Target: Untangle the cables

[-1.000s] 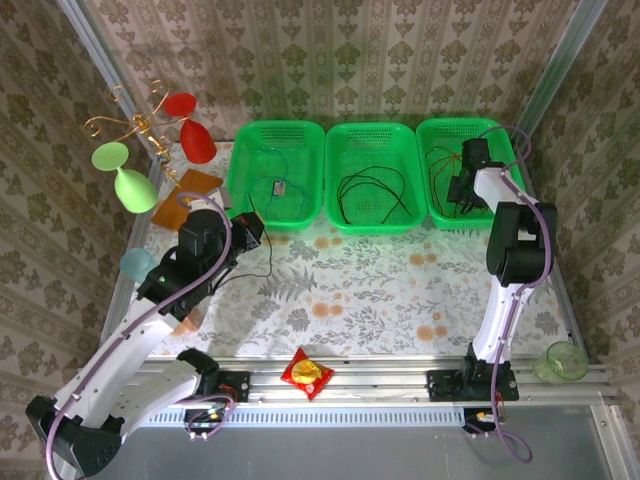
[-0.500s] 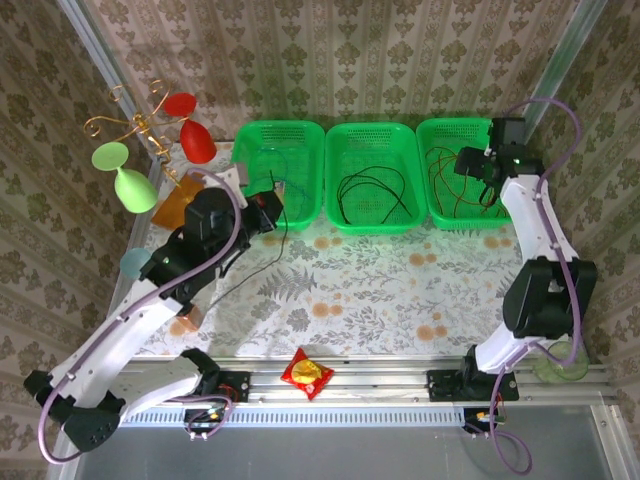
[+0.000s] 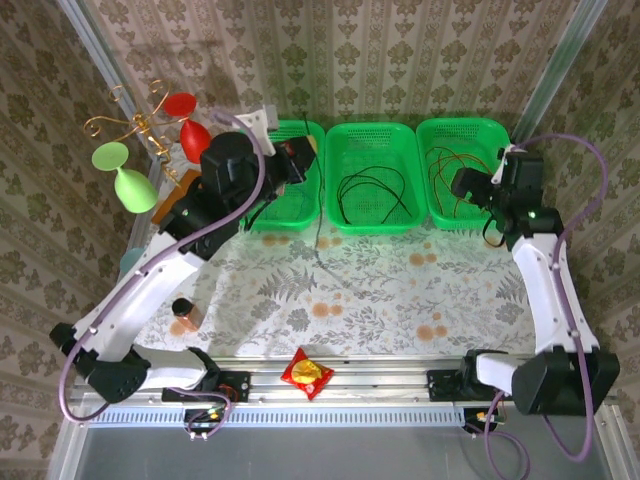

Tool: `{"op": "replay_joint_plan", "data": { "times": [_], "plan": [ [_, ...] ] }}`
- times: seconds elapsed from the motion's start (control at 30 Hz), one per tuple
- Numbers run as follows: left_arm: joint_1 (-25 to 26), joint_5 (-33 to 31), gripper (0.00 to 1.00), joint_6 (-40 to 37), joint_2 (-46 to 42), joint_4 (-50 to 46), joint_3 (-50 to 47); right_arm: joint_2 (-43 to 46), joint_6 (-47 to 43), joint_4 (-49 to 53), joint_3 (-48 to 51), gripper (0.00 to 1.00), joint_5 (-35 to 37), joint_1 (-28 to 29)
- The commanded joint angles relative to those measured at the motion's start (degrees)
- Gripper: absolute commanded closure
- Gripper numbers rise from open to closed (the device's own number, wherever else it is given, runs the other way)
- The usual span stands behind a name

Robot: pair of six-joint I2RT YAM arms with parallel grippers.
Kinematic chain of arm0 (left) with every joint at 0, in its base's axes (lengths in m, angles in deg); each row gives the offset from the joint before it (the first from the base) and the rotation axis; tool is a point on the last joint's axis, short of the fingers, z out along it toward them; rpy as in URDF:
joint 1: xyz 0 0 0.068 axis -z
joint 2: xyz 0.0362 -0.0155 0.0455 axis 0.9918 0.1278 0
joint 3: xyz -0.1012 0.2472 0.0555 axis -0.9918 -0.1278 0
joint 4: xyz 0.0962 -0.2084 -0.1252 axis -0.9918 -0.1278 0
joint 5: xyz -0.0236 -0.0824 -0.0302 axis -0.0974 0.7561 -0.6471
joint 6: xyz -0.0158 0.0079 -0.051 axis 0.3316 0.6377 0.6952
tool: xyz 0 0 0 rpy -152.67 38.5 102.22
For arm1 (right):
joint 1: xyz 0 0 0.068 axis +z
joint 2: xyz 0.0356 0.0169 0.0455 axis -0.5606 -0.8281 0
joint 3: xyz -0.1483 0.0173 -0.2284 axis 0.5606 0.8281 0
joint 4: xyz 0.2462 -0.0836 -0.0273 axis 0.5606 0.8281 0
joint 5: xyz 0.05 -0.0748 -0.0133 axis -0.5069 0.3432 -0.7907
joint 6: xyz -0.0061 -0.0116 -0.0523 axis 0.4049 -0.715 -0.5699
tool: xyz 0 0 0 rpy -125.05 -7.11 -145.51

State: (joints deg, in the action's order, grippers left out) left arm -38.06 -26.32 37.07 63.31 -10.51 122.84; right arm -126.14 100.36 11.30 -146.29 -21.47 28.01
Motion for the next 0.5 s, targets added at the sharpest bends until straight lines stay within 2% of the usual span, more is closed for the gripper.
{"op": "replay_joint_plan", "data": {
  "times": [0.0, 0.2, 0.47],
  "plan": [
    [0.4, 2.38, 1.0, -3.18, 3.9, 1.47, 6.57, 4.13, 2.44, -1.47, 3.36, 0.02, -2.74, 0.2],
    [0.36, 2.37, 1.0, -5.08, 12.17, 5.5, 17.52, 7.0, 0.78, -0.43, 5.17, 0.0, -1.49, 0.2],
    [-0.35, -2.75, 1.0, -7.56, 20.87, 17.21, 26.38, 6.96, 1.99, -1.45, 5.48, 0.0, -3.42, 0.2]
  ]
}}
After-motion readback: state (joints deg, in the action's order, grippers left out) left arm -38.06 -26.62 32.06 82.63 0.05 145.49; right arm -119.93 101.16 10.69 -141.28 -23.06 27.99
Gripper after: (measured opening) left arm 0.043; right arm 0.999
